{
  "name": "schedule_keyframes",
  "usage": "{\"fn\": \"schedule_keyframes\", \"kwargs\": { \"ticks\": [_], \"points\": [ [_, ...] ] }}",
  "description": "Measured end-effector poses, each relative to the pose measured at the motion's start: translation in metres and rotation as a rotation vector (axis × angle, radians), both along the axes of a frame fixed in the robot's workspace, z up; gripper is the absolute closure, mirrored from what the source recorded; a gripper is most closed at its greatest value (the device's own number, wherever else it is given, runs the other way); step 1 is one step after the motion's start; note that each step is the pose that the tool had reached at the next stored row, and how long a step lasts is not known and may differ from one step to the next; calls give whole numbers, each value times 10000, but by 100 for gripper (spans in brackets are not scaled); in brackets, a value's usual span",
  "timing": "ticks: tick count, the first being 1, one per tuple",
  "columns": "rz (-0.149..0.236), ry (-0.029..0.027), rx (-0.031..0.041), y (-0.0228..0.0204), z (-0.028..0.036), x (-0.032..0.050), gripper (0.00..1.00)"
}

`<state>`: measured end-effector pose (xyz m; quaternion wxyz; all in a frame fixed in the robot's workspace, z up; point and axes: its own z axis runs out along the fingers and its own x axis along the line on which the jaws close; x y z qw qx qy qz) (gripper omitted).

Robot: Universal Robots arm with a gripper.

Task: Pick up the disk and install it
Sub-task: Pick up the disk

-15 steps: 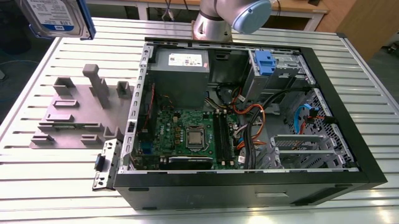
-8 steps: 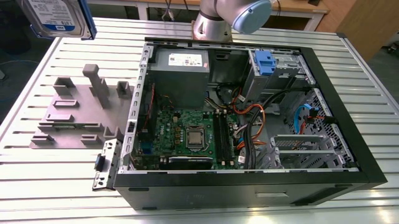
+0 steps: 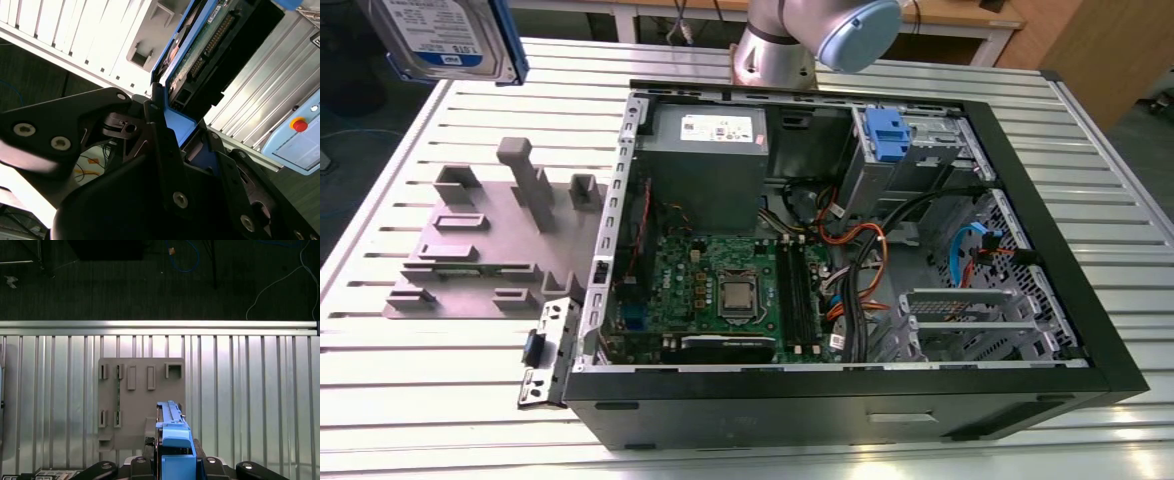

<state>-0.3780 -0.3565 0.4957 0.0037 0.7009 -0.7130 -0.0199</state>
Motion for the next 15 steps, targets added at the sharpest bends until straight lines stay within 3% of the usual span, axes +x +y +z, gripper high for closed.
{"fn": "schedule_keyframes", "kwargs": {
  "ticks": [15],
  "points": [
    [0, -1, 0, -42, 0, 4, 64]
  ]
}}
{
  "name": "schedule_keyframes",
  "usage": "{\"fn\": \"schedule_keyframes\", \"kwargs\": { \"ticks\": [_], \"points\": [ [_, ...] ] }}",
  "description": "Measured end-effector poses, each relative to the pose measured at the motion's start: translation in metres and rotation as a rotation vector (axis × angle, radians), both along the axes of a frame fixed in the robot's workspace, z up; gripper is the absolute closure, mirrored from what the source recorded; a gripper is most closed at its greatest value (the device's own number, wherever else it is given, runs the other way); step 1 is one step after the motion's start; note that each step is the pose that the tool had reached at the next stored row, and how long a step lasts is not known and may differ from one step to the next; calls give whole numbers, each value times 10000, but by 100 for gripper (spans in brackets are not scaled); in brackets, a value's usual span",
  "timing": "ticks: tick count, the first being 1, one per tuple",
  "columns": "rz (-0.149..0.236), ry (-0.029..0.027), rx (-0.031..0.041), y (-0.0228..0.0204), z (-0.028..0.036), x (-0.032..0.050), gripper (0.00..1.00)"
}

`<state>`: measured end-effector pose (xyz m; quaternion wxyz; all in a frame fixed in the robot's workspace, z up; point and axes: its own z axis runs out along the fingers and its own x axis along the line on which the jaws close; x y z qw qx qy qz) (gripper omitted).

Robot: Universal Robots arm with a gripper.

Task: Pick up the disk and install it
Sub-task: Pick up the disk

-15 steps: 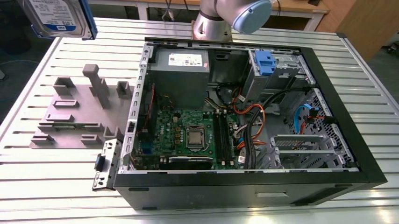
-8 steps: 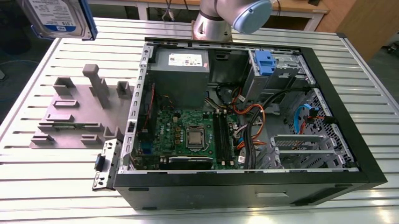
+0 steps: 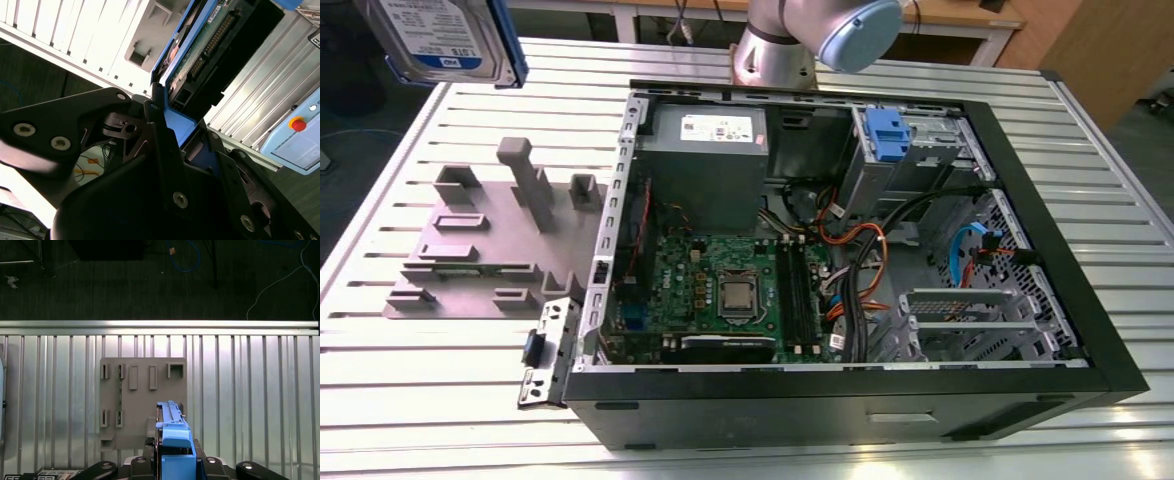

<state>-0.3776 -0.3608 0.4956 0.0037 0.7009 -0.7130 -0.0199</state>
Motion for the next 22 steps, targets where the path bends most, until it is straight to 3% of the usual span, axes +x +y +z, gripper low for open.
{"fn": "schedule_keyframes", "kwargs": {
  "ticks": [12, 18, 22],
  "points": [
    [0, -1, 1, 0, 54, 0, 64],
    [1, 0, 0, -43, 55, 0, 64],
    [1, 0, 0, -47, 55, 10, 64]
  ]
}}
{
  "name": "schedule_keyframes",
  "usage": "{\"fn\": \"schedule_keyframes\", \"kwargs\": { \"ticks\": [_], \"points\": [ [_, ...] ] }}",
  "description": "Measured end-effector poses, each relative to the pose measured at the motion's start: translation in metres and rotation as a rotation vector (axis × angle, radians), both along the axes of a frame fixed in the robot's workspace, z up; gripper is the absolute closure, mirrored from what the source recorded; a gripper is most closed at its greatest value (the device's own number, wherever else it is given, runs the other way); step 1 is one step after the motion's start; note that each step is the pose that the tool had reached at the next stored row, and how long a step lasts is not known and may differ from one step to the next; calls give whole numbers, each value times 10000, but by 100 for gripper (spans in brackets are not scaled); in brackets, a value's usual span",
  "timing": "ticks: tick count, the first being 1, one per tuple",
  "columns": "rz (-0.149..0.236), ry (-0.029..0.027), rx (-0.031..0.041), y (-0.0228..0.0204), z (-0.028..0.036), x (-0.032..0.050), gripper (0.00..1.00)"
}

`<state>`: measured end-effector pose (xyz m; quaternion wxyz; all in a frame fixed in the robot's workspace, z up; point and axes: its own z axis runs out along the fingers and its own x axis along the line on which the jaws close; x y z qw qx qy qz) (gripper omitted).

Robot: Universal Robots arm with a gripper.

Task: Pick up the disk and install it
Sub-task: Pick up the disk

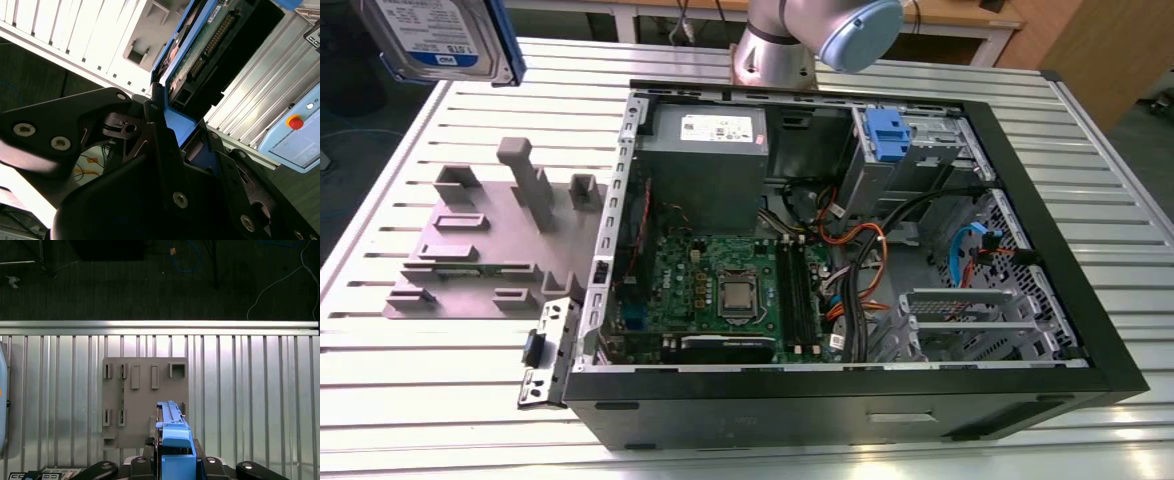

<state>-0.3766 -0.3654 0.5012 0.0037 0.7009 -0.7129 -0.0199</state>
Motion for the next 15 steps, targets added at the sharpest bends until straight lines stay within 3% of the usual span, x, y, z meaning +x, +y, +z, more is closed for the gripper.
{"fn": "schedule_keyframes", "kwargs": {
  "ticks": [15],
  "points": [
    [-1, 0, 0, 0, 0, 84, 64]
  ]
}}
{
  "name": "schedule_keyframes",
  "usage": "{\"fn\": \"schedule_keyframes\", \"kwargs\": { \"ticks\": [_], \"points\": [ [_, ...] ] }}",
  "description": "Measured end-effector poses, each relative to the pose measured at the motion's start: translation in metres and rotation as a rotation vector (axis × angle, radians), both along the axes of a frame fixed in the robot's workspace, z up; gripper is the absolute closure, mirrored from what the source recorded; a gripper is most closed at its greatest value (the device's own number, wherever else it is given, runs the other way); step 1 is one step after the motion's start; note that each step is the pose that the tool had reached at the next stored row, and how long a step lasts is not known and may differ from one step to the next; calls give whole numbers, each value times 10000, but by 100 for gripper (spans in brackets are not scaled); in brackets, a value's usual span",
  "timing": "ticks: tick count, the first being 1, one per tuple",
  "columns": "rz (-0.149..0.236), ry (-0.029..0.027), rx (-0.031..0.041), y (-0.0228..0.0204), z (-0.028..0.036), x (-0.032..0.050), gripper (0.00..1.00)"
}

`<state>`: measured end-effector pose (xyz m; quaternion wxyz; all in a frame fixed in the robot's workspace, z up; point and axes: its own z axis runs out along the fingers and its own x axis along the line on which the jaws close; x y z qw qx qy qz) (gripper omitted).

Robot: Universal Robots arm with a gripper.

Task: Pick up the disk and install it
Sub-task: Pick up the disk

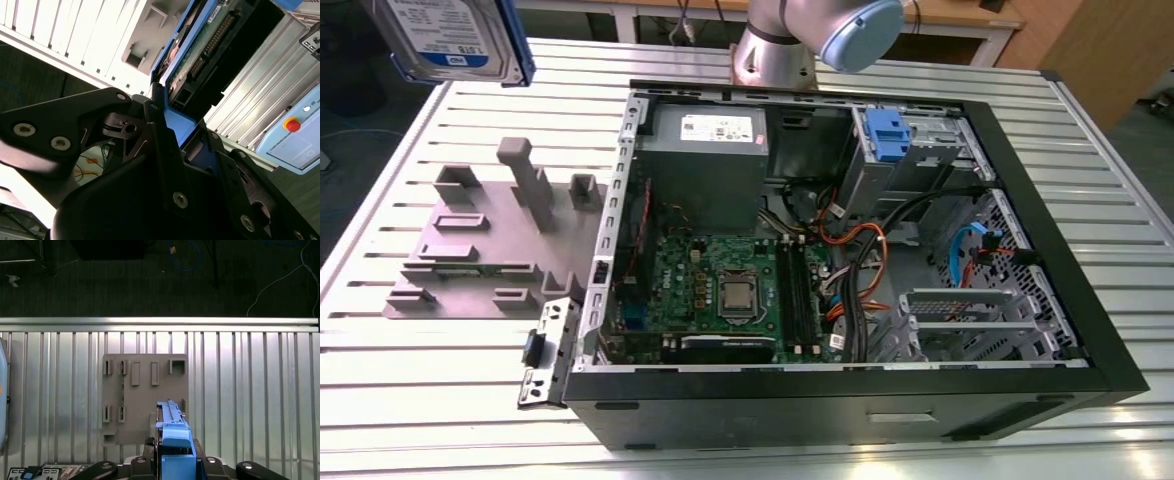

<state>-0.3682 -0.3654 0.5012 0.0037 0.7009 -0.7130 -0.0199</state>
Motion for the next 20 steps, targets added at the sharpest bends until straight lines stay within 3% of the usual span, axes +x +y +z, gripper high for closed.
{"fn": "schedule_keyframes", "kwargs": {
  "ticks": [20],
  "points": [
    [-1, 0, 0, 0, 0, 60, 64]
  ]
}}
